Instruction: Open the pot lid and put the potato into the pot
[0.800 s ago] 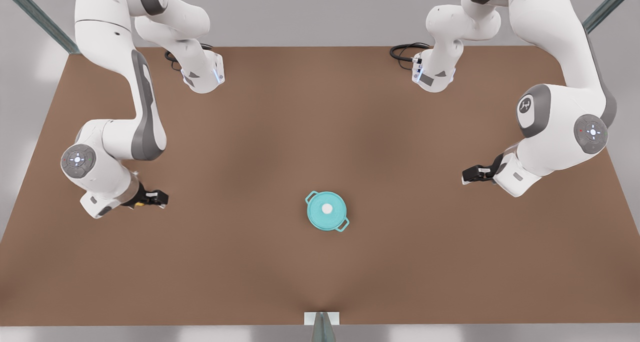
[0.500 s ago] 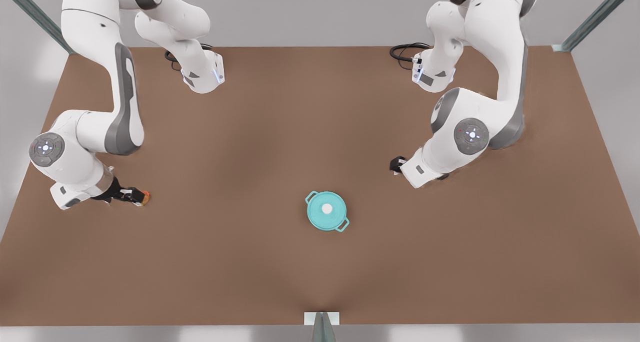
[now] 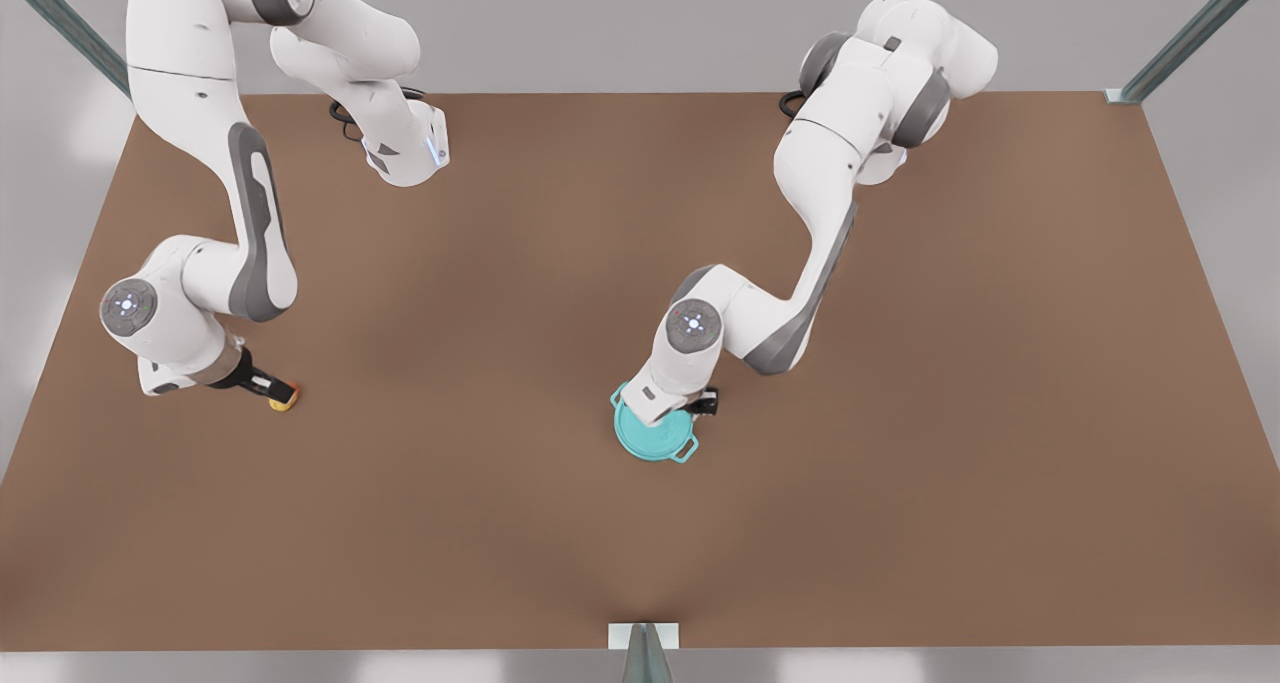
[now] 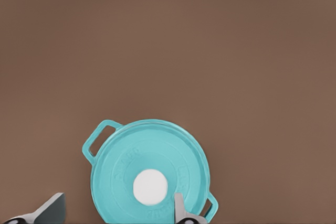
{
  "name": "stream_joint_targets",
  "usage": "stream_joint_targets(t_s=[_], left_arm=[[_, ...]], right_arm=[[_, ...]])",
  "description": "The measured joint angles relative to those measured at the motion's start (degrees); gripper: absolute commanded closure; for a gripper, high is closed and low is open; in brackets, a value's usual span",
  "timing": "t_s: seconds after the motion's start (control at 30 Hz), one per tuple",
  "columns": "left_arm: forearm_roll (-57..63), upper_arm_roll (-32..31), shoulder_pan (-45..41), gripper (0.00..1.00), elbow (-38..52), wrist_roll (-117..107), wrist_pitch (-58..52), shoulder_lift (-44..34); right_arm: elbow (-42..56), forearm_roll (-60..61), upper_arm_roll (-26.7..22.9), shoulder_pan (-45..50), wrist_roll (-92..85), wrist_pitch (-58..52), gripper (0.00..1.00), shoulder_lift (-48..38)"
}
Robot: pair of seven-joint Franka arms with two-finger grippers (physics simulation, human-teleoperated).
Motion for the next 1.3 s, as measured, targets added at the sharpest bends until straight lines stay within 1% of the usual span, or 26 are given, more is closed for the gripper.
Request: stream_joint_targets(t_s=[0.17,0.47,0.67,0.7,0.73,0.77,0.8,0.87,0.97,1.0,1.07,1.13,1.23,1.3], left_arm=[[0.9,-0.1,-1.4,0.0,-0.3,-3.8,3.3,1.5],[1.3,0.1,-3.1,0.0,-0.3,-8.4,6.7,4.5],[5.1,0.4,-3.1,0.0,-0.9,-9.7,8.0,5.1],[5.6,0.4,-3.1,0.18,-0.9,-9.9,8.1,5.2],[5.9,0.4,-3.1,0.41,-0.9,-10.1,8.2,5.3],[6.2,0.4,-3.1,0.59,-1.0,-10.3,8.2,5.4],[6.5,0.4,-3.1,0.65,-0.9,-10.5,8.2,5.5],[7.0,0.4,-3.1,0.71,-0.9,-11.1,8.1,5.5],[7.3,0.7,-2.8,0.73,-0.5,-11.4,6.0,4.6],[7.4,0.8,-2.7,0.78,-0.4,-11.5,5.1,4.5],[7.3,0.7,-1.7,0.78,0.0,-11.2,3.1,4.1],[7.1,0.6,2.9,0.78,0.5,-10.1,0.8,3.1],[6.9,0.5,15.1,0.77,1.4,-7.3,-1.1,3.3],[6.8,0.2,23.0,0.76,1.7,-4.7,-0.2,4.9]], right_arm=[[-3.9,0.0,0.0,-0.3,2.4,6.5,0.0,1.4],[-4.3,-1.1,0.0,-1.8,5.2,13.6,0.0,6.5],[-4.4,-1.7,0.2,-1.8,5.9,16.7,0.0,9.9],[-4.5,-1.8,0.2,-1.8,6.0,17.2,0.0,10.1],[-4.6,-1.8,0.2,-1.8,6.1,17.6,0.0,10.4],[-5.1,-1.8,0.2,-1.8,6.1,18.1,0.0,10.5],[-5.6,-2.0,0.2,-1.9,6.2,18.7,0.0,10.6],[-6.3,-2.5,0.3,-2.4,6.4,19.6,0.0,10.6],[-6.9,-3.3,0.3,-3.2,6.5,20.7,0.0,10.7],[-7.0,-3.5,0.3,-3.4,6.5,21.1,0.0,10.9],[-7.1,-3.7,0.4,-3.5,6.6,21.8,0.0,11.5],[-7.2,-3.8,0.4,-3.5,6.6,22.6,0.0,12.2],[-7.4,-4.0,0.5,-4.1,6.7,23.6,0.0,12.8],[-7.7,-4.0,0.5,-4.5,6.6,24.1,0.0,13.1]])
